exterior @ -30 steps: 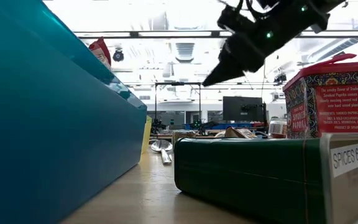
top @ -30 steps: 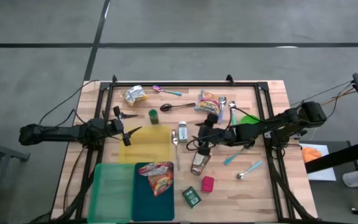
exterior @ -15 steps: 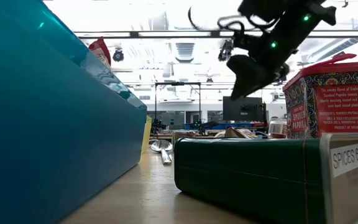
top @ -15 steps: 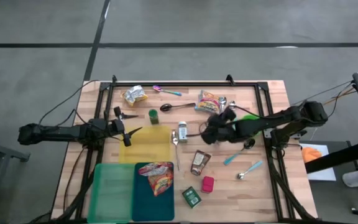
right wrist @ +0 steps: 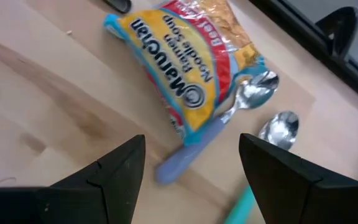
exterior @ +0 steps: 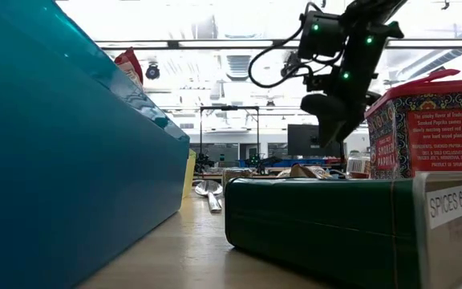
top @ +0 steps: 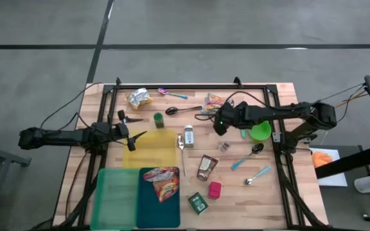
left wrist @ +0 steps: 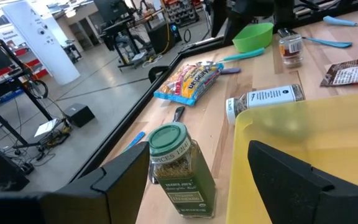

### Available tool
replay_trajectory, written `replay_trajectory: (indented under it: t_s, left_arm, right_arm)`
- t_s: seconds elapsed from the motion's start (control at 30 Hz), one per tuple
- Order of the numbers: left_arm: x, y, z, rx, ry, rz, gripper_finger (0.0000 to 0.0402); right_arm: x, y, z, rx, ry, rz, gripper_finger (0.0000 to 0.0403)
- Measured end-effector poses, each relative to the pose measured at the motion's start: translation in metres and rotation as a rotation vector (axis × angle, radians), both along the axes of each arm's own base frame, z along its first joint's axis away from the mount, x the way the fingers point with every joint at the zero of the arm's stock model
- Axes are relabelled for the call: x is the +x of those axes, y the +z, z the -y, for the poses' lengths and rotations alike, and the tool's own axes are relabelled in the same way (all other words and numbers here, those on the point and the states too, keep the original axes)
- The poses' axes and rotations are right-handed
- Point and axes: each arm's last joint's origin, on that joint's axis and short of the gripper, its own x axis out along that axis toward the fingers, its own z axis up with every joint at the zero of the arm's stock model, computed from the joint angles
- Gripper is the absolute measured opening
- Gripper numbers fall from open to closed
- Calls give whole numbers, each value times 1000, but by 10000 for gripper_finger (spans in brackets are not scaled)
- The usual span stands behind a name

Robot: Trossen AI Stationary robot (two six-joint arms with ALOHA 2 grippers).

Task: Pick & Place Food Item
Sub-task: Put the blue noodle pack into the blue bin

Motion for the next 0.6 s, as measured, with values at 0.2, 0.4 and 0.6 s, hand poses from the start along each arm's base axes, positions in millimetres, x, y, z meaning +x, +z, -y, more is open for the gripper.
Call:
replay_trajectory:
  t_s: [0.2, 0.4, 0.6]
  left_arm:
    - [0, 0, 0, 0, 0, 0, 275]
    - [0, 0, 0, 0, 0, 0, 275]
    - [0, 0, 0, 0, 0, 0, 275]
  right_arm:
    - [-1, 0, 11, 10, -13, 11, 258]
    - [0, -2, 19, 25, -36, 49, 258]
    - [0, -3, 25, 39, -39, 78, 258]
